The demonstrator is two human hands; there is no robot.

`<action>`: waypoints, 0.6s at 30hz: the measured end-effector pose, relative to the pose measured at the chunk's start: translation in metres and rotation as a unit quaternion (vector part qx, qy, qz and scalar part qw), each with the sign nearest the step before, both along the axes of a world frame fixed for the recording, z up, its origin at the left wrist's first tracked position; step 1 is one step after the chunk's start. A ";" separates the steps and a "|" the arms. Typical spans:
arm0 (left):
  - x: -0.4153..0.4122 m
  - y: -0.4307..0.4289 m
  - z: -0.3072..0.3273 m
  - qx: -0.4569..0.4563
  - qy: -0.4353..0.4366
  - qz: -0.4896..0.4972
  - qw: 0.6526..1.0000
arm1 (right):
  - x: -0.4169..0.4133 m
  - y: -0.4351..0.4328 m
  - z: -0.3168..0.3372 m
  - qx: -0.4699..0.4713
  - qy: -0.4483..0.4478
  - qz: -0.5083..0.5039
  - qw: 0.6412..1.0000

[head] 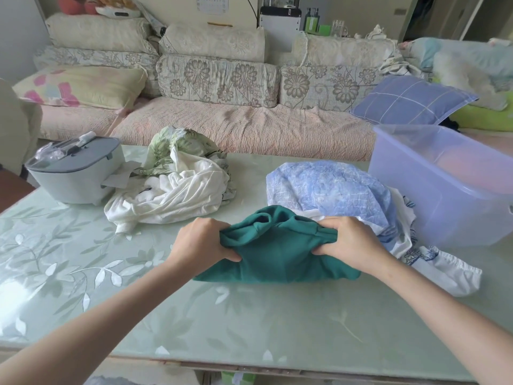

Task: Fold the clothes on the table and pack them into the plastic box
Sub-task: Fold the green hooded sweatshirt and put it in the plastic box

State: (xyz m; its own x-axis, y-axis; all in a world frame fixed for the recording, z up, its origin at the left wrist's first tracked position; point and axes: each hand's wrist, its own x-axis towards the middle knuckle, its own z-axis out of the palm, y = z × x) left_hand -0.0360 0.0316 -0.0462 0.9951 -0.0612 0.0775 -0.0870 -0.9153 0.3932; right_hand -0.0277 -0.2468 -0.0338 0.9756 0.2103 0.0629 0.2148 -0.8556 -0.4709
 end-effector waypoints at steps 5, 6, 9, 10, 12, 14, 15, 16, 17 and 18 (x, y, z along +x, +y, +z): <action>0.028 -0.009 0.017 -0.020 -0.046 0.006 0.999 | 0.034 -0.016 0.011 0.058 -0.007 -0.015 0.998; 0.037 -0.011 0.021 -0.023 -0.059 0.006 0.998 | 0.043 -0.018 0.014 0.074 -0.014 -0.016 0.997; 0.069 -0.016 0.032 -0.038 -0.101 0.002 0.994 | 0.079 -0.024 0.024 0.125 -0.027 -0.002 0.992; 0.083 -0.019 0.037 -0.041 -0.115 -0.001 0.993 | 0.092 -0.026 0.028 0.143 -0.028 0.012 0.989; 0.113 -0.025 0.045 -0.050 -0.135 -0.003 0.990 | 0.117 -0.029 0.042 0.169 -0.042 0.043 0.984; 0.141 -0.030 0.051 -0.057 -0.158 -0.015 0.986 | 0.140 -0.034 0.052 0.191 -0.053 0.056 0.978; 0.152 -0.032 0.054 -0.059 -0.168 -0.022 0.984 | 0.149 -0.037 0.055 0.204 -0.054 0.056 0.976; 0.161 -0.034 0.056 -0.066 -0.173 -0.025 0.982 | 0.157 -0.039 0.057 0.214 -0.050 0.052 0.974; 0.168 -0.036 0.057 -0.075 -0.173 -0.024 0.982 | 0.163 -0.040 0.059 0.218 -0.046 0.045 0.974; 0.174 -0.037 0.059 -0.082 -0.170 -0.019 0.982 | 0.170 -0.040 0.061 0.214 -0.041 0.035 0.975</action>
